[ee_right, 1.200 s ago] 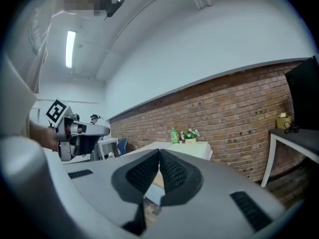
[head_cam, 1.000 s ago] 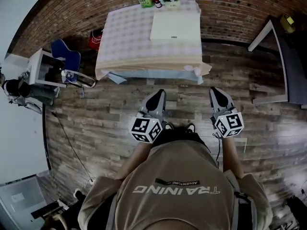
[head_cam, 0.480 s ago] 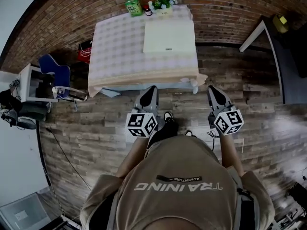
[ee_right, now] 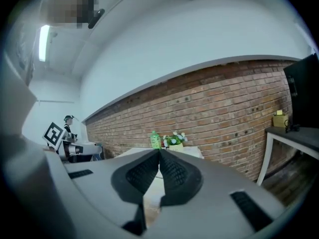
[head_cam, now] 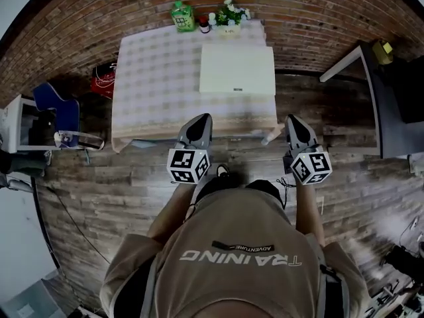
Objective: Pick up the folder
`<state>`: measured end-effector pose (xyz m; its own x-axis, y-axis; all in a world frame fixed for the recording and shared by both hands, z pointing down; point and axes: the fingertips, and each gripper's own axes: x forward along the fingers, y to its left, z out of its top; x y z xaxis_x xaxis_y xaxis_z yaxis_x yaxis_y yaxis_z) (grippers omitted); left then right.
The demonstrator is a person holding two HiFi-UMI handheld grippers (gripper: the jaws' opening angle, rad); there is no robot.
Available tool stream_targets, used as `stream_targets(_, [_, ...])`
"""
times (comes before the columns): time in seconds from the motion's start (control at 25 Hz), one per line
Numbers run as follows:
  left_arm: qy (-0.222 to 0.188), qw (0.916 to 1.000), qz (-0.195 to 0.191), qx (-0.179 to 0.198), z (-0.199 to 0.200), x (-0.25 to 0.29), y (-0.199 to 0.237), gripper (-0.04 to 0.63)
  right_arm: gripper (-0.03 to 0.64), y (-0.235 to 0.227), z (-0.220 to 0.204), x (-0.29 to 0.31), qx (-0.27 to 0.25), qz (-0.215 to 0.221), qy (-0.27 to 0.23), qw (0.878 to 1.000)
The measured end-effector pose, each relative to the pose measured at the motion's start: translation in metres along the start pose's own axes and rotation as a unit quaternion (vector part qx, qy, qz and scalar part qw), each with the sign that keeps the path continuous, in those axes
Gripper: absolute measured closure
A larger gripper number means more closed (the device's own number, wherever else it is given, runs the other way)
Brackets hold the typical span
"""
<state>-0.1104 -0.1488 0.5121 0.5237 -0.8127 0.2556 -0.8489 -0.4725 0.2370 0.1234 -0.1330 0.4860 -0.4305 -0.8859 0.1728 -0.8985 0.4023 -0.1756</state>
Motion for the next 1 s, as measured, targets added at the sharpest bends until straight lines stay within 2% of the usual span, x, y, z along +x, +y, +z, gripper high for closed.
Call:
stream_targets(0.28, [0.018,0.9997,-0.013,-0.009,-0.004,0.035,0.022,0.588,0.607,-0.010,-0.014,0.029,-0.009,-0.014,0.037,0.999])
stream_targets(0.64, [0.036,0.9994,0.002,0.001,0.006,0.097,0.027,0.588,0.606,-0.060,-0.030,0.090,0.015,0.015,0.044,0.999])
stream_targets(0.72, [0.030,0.9994,0.009,0.016,0.019,0.111,0.028,0.588,0.607,-0.077,-0.023,0.111,0.031,0.026,0.038,0.998])
stream_targets(0.84, [0.030,0.9973,0.014,0.066,0.038,0.133,0.033,0.588,0.606,-0.099,-0.008,0.143,0.037,0.030,0.026,0.999])
stream_targets(1.0, [0.027,0.9970,0.034,0.063,0.049,0.165,0.043,0.588,0.606,-0.126,-0.002,0.175,0.016,0.052,0.044,0.998])
